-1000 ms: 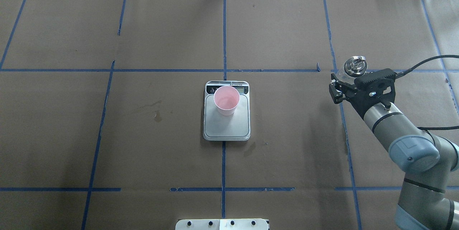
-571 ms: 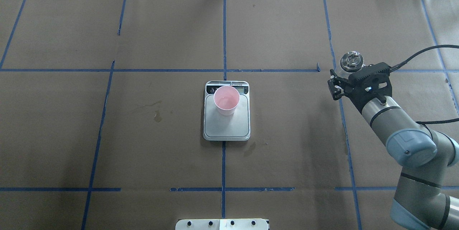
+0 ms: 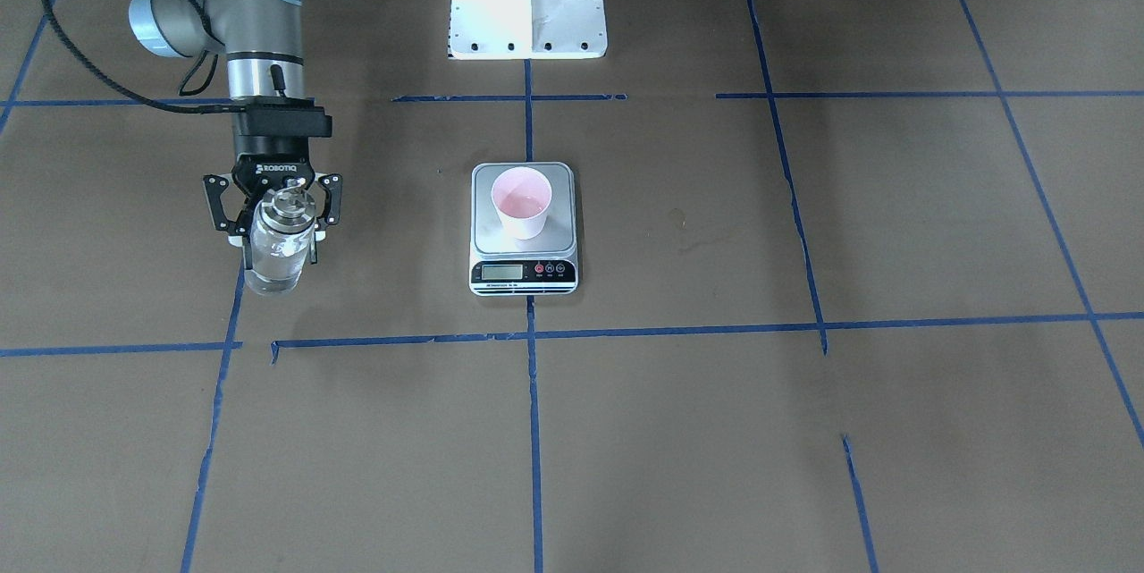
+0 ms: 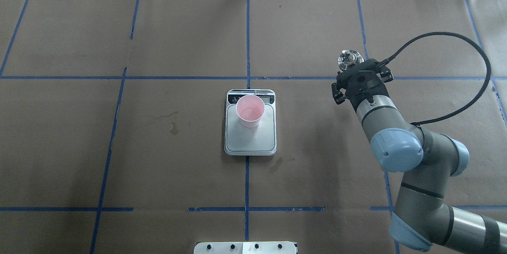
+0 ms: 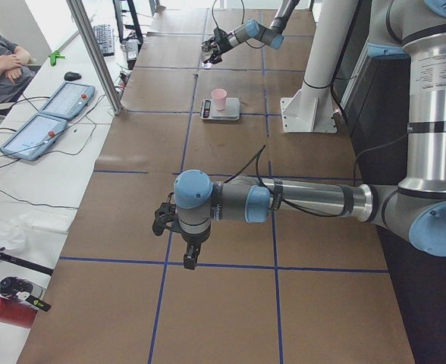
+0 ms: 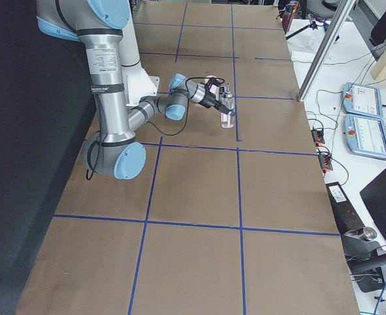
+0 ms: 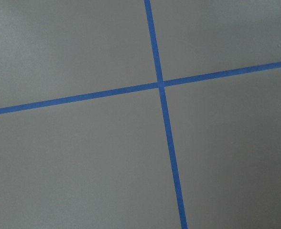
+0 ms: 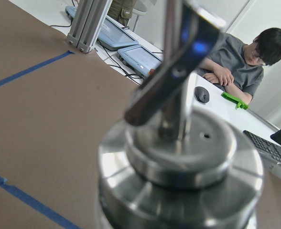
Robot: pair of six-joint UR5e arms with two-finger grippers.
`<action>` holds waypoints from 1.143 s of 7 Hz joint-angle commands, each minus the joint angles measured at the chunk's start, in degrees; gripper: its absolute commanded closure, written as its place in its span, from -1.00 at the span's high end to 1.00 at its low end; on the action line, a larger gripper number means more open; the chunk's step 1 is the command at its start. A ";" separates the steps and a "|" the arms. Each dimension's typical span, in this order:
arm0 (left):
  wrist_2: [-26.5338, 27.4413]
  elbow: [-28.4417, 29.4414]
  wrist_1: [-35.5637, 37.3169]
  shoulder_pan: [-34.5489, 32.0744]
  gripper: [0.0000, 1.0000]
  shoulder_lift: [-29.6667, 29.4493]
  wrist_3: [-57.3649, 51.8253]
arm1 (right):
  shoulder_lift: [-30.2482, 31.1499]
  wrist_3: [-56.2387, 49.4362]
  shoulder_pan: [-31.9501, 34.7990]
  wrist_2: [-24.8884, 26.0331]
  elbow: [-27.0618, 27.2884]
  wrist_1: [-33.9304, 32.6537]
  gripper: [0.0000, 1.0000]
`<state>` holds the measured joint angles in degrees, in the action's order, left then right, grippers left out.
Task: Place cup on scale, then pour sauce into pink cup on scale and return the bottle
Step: 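Lift the glass bottle with the right gripper and carry it over the cup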
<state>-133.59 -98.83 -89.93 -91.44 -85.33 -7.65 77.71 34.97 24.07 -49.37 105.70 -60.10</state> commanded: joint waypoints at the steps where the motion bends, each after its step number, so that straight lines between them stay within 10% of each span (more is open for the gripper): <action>1: 0.00 0.04 -0.07 0.03 1.00 -0.02 0.00 | -6.91 -5.26 -4.20 7.52 -0.14 -12.42 -1.00; 3: 0.00 0.12 -0.07 0.03 1.00 -0.02 0.00 | -14.23 -7.10 -7.89 12.97 -0.58 -30.00 -1.00; 8: 0.00 0.65 -0.07 0.12 1.00 -0.02 0.00 | -14.52 -30.27 -10.45 26.69 -2.60 -32.89 -1.00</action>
<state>-133.60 -98.23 -90.00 -91.32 -85.34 -7.65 63.28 9.59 13.65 -24.71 103.74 -92.78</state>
